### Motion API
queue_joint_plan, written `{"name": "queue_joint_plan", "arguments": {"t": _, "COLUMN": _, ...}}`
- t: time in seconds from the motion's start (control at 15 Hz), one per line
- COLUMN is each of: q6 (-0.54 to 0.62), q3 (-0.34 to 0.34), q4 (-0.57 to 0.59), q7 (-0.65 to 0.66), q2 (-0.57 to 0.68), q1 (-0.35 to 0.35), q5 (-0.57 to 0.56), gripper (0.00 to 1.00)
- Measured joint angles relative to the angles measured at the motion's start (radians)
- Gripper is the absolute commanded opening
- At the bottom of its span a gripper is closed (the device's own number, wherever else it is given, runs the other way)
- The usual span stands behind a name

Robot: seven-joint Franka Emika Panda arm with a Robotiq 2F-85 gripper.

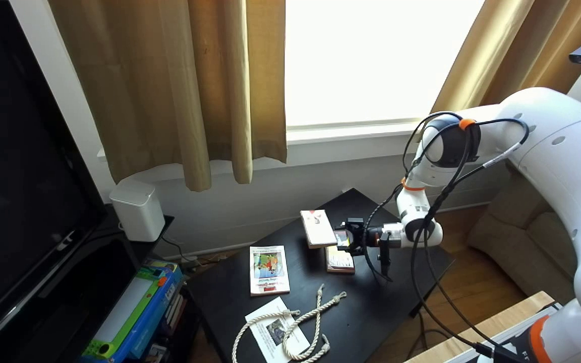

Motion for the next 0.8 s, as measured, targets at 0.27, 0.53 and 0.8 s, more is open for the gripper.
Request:
{"name": "queue_joint_plan", "arguments": {"t": 0.27, "q6": 0.085, "q3": -0.017, "q4": -0.104, "q7": 0.056, "q2": -0.097, "q1": 0.038, "q5": -0.038, "gripper": 1.0}}
{"name": "queue_joint_plan", "arguments": {"t": 0.53, "q6": 0.231, "q3": -0.04, "q4": -0.2, "q7": 0.132, "q2": -0.197, "q1": 0.092, "q5": -0.095, "gripper": 1.0}}
{"name": "queue_joint_plan", "arguments": {"t": 0.8, "q6": 0.44, "q3": -0.052, "q4": -0.289, "q7": 0.179, "q2": -0.326, "q1": 0.169, "q5": -0.162, "gripper": 1.0}}
